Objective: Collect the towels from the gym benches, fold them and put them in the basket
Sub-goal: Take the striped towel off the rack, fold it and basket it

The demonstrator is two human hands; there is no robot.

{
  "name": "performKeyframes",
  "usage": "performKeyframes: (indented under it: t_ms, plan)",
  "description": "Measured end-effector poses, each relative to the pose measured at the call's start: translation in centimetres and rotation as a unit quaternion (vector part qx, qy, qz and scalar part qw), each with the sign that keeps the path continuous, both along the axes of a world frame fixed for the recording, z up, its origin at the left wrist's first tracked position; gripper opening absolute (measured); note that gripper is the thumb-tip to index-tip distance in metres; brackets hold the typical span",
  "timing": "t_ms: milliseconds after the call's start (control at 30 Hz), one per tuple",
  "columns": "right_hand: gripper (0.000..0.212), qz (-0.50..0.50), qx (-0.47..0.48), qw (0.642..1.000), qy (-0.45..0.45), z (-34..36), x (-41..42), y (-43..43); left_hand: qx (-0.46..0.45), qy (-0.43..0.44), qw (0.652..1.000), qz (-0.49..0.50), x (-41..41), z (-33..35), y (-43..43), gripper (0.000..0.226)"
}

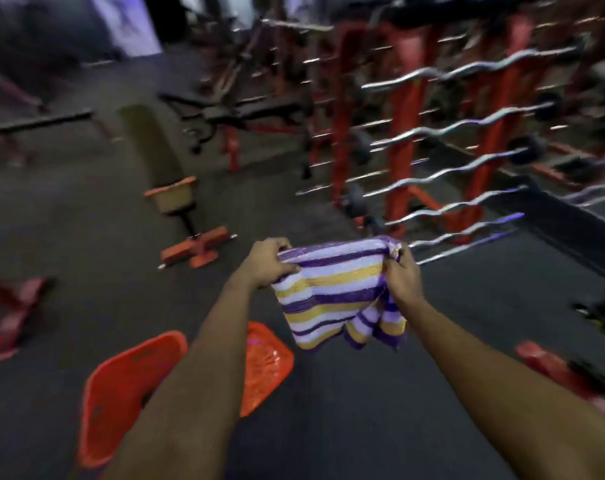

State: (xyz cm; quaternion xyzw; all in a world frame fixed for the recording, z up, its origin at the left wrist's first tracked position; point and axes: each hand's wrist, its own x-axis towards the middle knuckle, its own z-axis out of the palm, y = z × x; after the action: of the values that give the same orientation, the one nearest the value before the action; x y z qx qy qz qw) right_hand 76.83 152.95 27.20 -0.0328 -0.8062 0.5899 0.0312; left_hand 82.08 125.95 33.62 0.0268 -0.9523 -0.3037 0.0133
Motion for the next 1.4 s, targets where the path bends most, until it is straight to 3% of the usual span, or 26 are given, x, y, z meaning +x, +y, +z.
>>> performKeyframes:
  t_ms: [167, 367, 567, 733, 800, 933, 1067, 1233, 1300, 1400]
  plan:
    - [0.01, 0.129, -0.01, 0.991, -0.027, -0.7, 6.1, -17.0, 0.007, 0.038, 0.99, 0.139, 12.3, -1.3, -15.3, 0.026]
    - [0.011, 0.241, -0.007, 0.968, -0.063, -3.4, 12.2, -32.7, -0.005, 0.063, 0.961, 0.27, 23.1, -3.5, -27.7, 0.026]
    - [0.01, 0.307, 0.012, 0.945, -0.112, -7.5, 13.9, -43.0, 0.013, 0.026, 0.934, 0.356, 26.7, -8.3, -36.2, 0.025]
    - [0.012, 0.339, 0.052, 0.927, -0.15, -15.3, 12.8, -52.0, 0.026, -0.011, 0.911, 0.411, 27.1, -15.2, -42.7, 0.018]
    - [0.011, 0.339, 0.058, 0.921, -0.184, -19.3, 12.8, -55.3, 0.044, -0.024, 0.904, 0.425, 26.9, -17.9, -45.0, 0.015]
    - [0.037, 0.33, 0.069, 0.91, -0.242, -29.7, 13.8, -58.1, 0.098, -0.031, 0.907, 0.409, 26.0, -23.3, -48.0, 0.015]
    - [0.038, 0.296, 0.103, 0.902, -0.297, -33.5, 15.1, -60.1, 0.121, -0.089, 0.907, 0.393, 25.8, -30.7, -52.0, 0.012]
    - [0.037, 0.255, 0.185, 0.907, -0.28, -38.0, 14.5, -64.2, 0.124, -0.172, 0.911, 0.355, 25.0, -41.2, -57.1, 0.011]
    - [0.023, 0.244, 0.231, 0.904, -0.264, -41.7, 14.0, -65.9, 0.12, -0.189, 0.913, 0.342, 24.0, -45.7, -58.9, 0.016]
    - [0.03, 0.229, 0.293, 0.898, -0.235, -46.4, 13.1, -68.7, 0.119, -0.193, 0.906, 0.358, 22.6, -51.9, -60.6, 0.031]
